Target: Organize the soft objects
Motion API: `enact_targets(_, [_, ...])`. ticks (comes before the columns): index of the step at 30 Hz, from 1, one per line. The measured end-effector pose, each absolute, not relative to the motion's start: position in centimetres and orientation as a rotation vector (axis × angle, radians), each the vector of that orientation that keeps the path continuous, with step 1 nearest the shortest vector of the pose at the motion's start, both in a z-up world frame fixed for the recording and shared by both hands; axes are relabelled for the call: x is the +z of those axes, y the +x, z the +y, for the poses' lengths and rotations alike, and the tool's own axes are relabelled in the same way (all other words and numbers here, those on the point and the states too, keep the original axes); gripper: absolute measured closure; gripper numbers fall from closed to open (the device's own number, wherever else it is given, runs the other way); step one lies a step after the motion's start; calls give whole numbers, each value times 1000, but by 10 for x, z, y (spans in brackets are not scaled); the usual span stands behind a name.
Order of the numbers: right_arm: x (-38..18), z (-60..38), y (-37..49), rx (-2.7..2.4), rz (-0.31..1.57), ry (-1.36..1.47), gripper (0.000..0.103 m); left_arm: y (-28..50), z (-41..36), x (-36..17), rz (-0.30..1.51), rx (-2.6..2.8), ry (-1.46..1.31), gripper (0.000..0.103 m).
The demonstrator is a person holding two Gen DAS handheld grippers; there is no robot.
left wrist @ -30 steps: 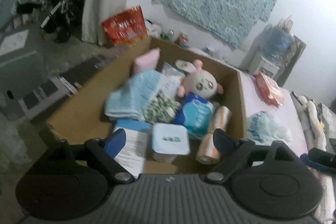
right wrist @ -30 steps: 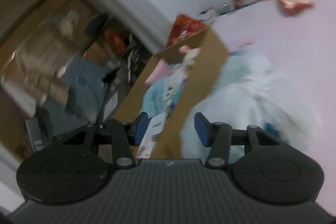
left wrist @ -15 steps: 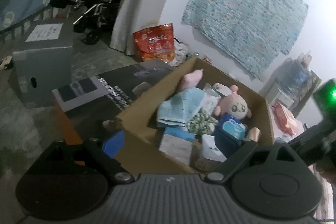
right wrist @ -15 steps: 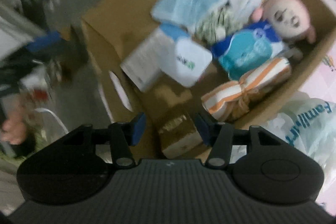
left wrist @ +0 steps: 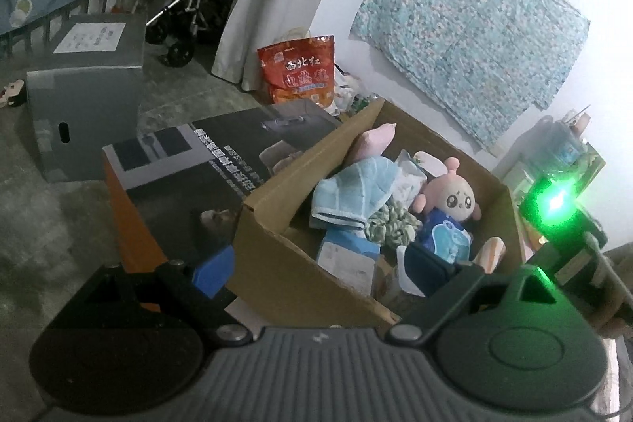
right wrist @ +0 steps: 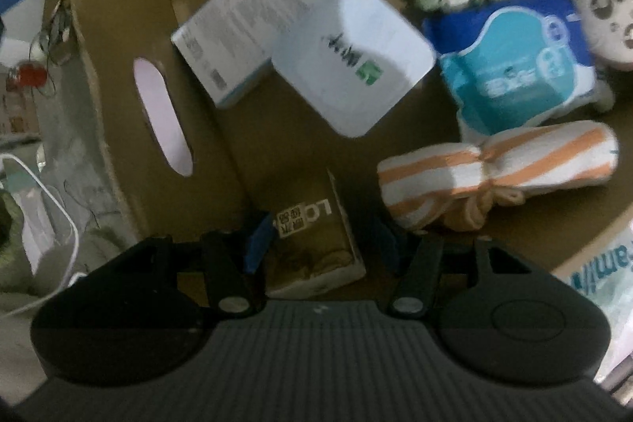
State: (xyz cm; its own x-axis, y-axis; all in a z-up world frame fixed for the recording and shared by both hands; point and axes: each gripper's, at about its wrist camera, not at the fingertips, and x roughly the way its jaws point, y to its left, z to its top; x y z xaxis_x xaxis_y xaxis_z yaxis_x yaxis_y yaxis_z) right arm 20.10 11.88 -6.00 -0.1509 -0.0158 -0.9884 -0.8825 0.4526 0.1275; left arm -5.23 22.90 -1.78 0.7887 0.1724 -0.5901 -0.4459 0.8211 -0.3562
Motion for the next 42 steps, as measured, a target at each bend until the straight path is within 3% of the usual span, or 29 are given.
enact_targets(4, [-64, 117, 206, 952, 1549, -766, 53, -52, 231, -21, 576, 347, -520, 9])
enact_targets(10, [-66, 117, 199, 1029, 1477, -738, 70, -49, 232, -24, 592, 339, -529, 9])
enact_targets(16, [-45, 109, 196, 1097, 1380, -679, 80, -47, 228, -26, 602, 341, -524, 9])
enact_targets(29, [11, 82, 193, 1233, 1162, -534, 79, -43, 221, -23, 612, 337, -501, 9])
enact_targets(42, [3, 53, 193, 1136, 1086, -376, 75, -39, 211, -15, 609, 319, -466, 9])
